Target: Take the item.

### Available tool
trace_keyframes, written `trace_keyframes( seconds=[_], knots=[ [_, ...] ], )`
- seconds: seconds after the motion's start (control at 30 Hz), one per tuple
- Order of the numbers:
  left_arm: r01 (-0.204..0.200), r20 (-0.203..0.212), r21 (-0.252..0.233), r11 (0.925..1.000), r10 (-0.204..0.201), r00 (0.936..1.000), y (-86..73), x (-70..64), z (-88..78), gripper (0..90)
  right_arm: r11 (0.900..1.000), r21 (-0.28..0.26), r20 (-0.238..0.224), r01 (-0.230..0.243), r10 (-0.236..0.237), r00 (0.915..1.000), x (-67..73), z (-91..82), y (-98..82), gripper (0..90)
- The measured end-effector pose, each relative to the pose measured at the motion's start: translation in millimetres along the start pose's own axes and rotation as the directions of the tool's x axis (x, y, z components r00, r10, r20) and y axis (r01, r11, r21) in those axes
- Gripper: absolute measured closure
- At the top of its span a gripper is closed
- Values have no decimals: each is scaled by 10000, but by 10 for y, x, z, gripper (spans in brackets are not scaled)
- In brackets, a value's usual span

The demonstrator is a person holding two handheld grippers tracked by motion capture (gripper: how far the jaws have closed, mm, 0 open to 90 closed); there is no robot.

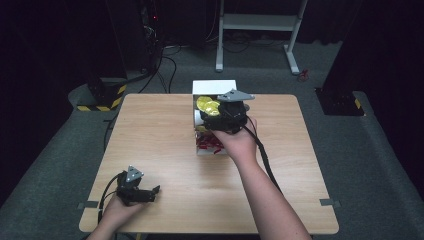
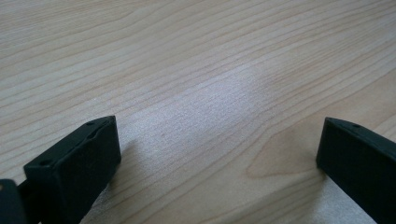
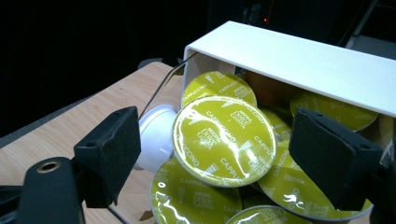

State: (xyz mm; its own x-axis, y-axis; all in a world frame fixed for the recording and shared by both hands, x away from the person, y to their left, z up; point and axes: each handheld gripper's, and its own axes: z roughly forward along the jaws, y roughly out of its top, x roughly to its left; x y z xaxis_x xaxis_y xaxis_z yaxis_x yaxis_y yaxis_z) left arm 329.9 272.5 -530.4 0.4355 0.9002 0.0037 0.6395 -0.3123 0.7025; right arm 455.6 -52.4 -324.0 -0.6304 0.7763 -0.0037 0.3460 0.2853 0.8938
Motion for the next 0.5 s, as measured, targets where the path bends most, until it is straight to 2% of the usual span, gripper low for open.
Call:
trace_keyframes(
  seconds=[0.27, 0.5],
  knots=[
    [-1, 2, 2, 10000, 1, 10000, 0, 0, 0, 1, 9997, 189, 67, -119, 118, 9999, -23, 57, -7, 215],
    [9, 8, -3, 10000, -9, 10000, 0, 0, 0, 1, 9995, 275, -82, -164, 166, 9998, -37, 112, -25, 288]
  ],
)
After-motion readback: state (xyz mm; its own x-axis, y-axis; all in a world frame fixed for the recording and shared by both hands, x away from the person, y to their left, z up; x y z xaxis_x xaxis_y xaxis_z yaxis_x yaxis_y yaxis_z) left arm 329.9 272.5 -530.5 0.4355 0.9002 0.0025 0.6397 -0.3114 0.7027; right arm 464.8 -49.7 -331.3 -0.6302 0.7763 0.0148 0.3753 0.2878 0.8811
